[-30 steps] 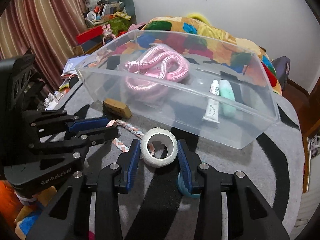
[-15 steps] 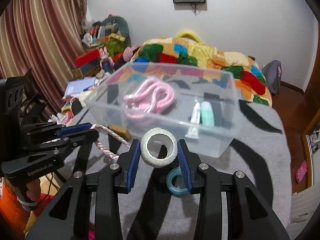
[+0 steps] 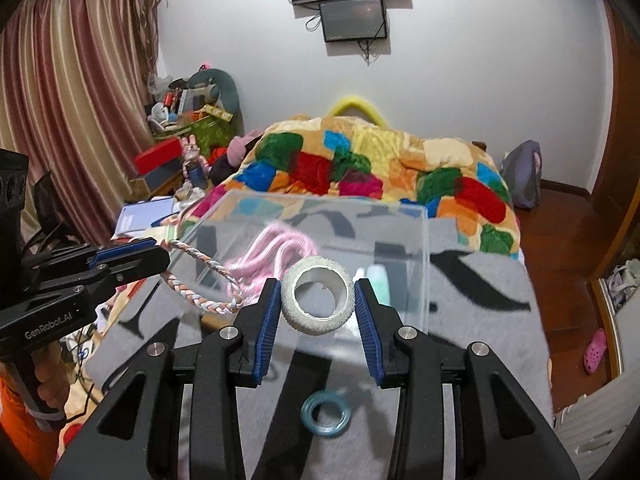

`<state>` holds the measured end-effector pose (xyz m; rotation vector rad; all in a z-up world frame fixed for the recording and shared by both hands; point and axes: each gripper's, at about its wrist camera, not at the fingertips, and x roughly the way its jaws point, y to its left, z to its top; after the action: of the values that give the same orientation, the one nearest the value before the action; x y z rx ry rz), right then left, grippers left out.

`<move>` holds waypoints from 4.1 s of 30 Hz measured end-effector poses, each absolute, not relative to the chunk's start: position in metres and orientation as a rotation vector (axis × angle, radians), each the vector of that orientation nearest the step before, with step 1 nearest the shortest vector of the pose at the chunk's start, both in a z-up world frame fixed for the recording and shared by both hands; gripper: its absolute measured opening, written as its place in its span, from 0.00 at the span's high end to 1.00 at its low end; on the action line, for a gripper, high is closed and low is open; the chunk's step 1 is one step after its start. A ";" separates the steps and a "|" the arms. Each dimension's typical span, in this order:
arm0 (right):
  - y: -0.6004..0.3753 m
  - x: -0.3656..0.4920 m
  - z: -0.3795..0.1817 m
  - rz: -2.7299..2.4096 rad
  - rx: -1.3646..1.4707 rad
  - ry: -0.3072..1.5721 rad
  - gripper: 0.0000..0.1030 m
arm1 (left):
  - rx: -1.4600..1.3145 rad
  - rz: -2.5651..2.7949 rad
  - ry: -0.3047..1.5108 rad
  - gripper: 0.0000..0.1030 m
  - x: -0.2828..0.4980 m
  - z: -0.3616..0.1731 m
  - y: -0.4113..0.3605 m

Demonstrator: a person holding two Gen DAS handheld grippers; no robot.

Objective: Organize objects
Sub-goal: 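Grasp the braided rope toy with the left tool while the right tool grasps the white tape roll, then release the rope toy and white tape roll into the box with both tools, then grasp the wooden block with the left tool while the right tool grasps the blue tape roll, then drop the wooden block and blue tape roll into the box with both tools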

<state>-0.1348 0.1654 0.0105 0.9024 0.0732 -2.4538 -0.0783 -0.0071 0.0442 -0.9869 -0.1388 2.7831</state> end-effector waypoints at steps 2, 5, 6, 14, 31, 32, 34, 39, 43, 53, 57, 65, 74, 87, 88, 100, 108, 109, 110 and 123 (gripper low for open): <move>0.164 -0.145 0.010 -2.464 0.910 0.071 0.67 | -0.990 2.789 -0.125 0.84 -0.087 0.044 -0.005; 0.162 -0.159 0.002 -2.478 0.945 0.073 0.67 | -1.008 2.783 -0.130 0.84 -0.103 0.041 -0.002; 0.162 -0.164 -0.002 -2.478 0.963 0.072 0.67 | -1.018 2.782 -0.132 0.84 -0.108 0.039 -0.002; 0.156 -0.196 -0.035 -2.453 1.106 0.081 0.67 | -1.137 2.764 -0.088 0.84 -0.139 0.011 0.009; 0.154 -0.174 -0.025 -2.450 1.069 0.180 0.60 | -1.119 2.754 -0.054 0.67 -0.119 0.018 0.011; 0.155 -0.170 -0.022 -2.451 1.058 0.180 0.60 | -1.111 2.760 -0.060 0.63 -0.116 0.020 0.009; 0.157 -0.163 -0.017 -2.450 1.038 0.178 0.59 | -1.094 2.772 -0.075 0.58 -0.109 0.025 0.003; 0.162 -0.147 -0.009 -2.447 1.000 0.171 0.53 | -1.075 2.818 -0.071 0.51 -0.092 0.031 -0.004; 0.166 -0.136 -0.009 -2.441 0.996 0.165 0.51 | -1.082 2.834 -0.081 0.44 -0.079 0.027 -0.011; 0.175 -0.116 -0.036 -2.403 1.083 0.170 0.50 | -1.222 2.803 -0.121 0.44 -0.068 -0.007 -0.016; 0.177 -0.112 -0.051 -2.369 1.134 0.157 0.50 | -1.280 2.779 -0.132 0.44 -0.067 -0.022 -0.015; 0.177 -0.105 -0.081 -2.315 1.231 0.125 0.50 | -1.400 2.743 -0.176 0.44 -0.078 -0.052 -0.008; 0.171 -0.103 -0.091 -2.333 1.238 0.149 0.65 | -1.432 2.777 -0.288 0.47 -0.099 -0.062 -0.006; 0.166 -0.101 -0.069 -2.353 1.151 0.144 0.65 | -1.382 2.755 -0.316 0.60 -0.083 -0.054 -0.007; 0.166 -0.101 -0.065 -2.355 1.140 0.141 0.65 | -1.373 2.756 -0.307 0.60 -0.080 -0.052 -0.006; 0.159 -0.119 -0.022 -2.422 1.005 0.099 0.65 | -1.165 2.833 -0.216 0.60 -0.066 0.003 -0.007; 0.148 -0.150 -0.011 -2.450 0.991 0.081 0.65 | -1.142 2.820 -0.201 0.60 -0.095 0.016 -0.011; 0.146 -0.154 -0.013 -2.455 0.998 0.087 0.65 | -1.145 2.812 -0.196 0.60 -0.098 0.015 -0.009; 0.144 -0.159 -0.015 -2.457 1.009 0.095 0.65 | -1.151 2.802 -0.182 0.60 -0.104 0.014 -0.006; 0.135 -0.188 -0.042 -2.403 1.120 0.128 0.65 | -1.213 2.731 -0.085 0.57 -0.133 -0.009 0.016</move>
<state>-0.1877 0.1347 -0.0416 1.1198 0.1280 -2.4032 -0.1333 0.0160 -0.0086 -1.2131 -0.0852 2.7309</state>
